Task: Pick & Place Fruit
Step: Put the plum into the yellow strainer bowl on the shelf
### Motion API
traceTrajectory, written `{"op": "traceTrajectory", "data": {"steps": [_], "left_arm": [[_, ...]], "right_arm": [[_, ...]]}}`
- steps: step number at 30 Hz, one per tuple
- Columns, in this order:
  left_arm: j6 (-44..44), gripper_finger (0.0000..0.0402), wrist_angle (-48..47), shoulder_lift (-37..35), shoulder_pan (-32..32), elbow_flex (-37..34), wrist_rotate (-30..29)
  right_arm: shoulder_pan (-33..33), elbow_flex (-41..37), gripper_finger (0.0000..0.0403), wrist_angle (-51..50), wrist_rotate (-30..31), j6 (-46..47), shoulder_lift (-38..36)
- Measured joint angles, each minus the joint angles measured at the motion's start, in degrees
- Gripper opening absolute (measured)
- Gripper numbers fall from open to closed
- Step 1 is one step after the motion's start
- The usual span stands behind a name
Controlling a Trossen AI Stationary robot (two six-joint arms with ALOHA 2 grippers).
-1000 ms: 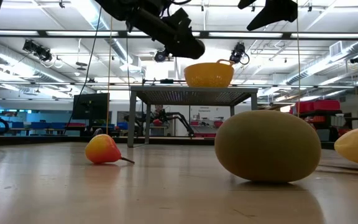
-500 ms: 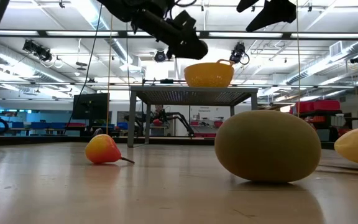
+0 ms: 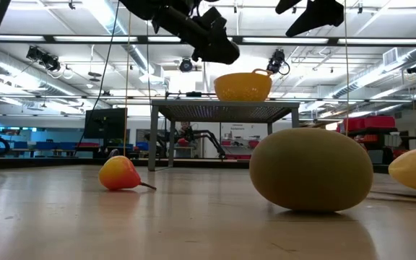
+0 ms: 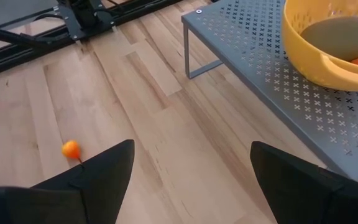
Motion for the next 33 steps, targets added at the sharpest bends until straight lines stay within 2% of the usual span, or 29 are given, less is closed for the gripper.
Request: {"op": "traceTrajectory", "data": {"steps": [13, 33], "left_arm": [[-0.67, 0.0277, -2.70, 5.04, -0.60, -0.08, 0.10], [1.26, 0.0279, -2.73, 5.20, -0.72, -0.04, 0.09]], "right_arm": [[0.00, 0.00, 0.0332, -0.10, -0.04, -0.07, 0.00], [0.00, 0.00, 0.0332, -0.20, -0.04, -0.08, 0.00]]}}
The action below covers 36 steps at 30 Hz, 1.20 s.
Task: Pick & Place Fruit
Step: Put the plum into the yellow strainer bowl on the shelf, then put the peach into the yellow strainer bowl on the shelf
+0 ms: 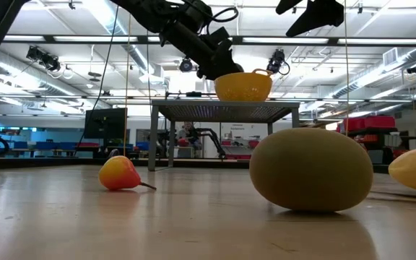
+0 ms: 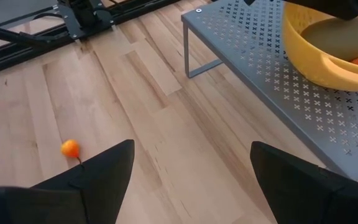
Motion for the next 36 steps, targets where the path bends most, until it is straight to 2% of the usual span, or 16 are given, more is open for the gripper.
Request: {"op": "traceTrajectory", "data": {"steps": [12, 17, 29, 36], "left_arm": [[1.65, 0.0348, 0.01, 0.00, -0.02, 0.00, -0.01], [2.97, 0.0349, -0.46, -0.28, -0.09, 0.51, -1.19], [5.88, 0.0347, -7.83, -0.50, -0.93, 13.75, -3.02], [6.35, 0.0347, -12.31, -0.61, -2.33, 17.98, -3.02]], "right_arm": [[0.00, 0.00, 0.0332, -0.07, 0.02, -0.07, 0.00], [0.00, 0.00, 0.0332, -0.16, 0.02, -0.07, 0.00], [-0.04, 0.00, 0.0332, -0.24, 0.04, -0.09, 0.00], [-0.04, 0.00, 0.0332, -0.26, 0.04, -0.09, 0.00]]}}
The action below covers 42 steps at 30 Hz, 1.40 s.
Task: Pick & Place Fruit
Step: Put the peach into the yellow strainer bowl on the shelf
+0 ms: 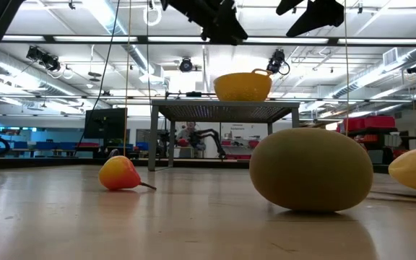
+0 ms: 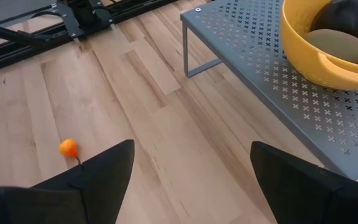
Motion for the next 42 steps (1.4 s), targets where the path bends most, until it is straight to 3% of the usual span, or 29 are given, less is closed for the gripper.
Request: {"op": "traceTrajectory", "data": {"steps": [15, 32, 42], "left_arm": [[-1.40, 0.0347, -7.82, -4.52, -2.07, 0.64, 1.09], [-5.02, 0.0347, -14.71, -4.55, -2.57, 0.60, 4.07], [-7.10, 0.0347, -11.19, -4.43, -5.33, -6.24, 4.33]], "right_arm": [[-0.02, 0.00, 0.0332, -0.37, -0.02, 0.00, 0.00], [-0.02, 0.00, 0.0332, -0.37, -0.05, 0.00, 0.00], [-0.01, 0.00, 0.0332, -0.37, -0.07, 0.00, 0.00]]}}
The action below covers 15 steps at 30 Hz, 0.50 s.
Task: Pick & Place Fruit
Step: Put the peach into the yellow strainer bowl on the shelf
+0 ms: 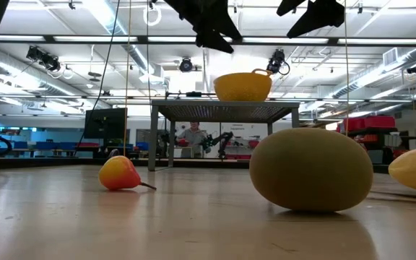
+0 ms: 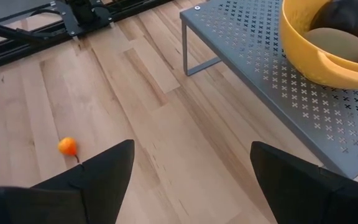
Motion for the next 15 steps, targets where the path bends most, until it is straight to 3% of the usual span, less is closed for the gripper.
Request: {"op": "traceTrajectory", "data": {"steps": [15], "left_arm": [[1.33, 0.0347, 1.01, -0.01, -4.38, -2.58, -4.01]], "right_arm": [[0.01, 0.00, 0.0332, 0.00, -0.07, 0.02, 0.00]]}}
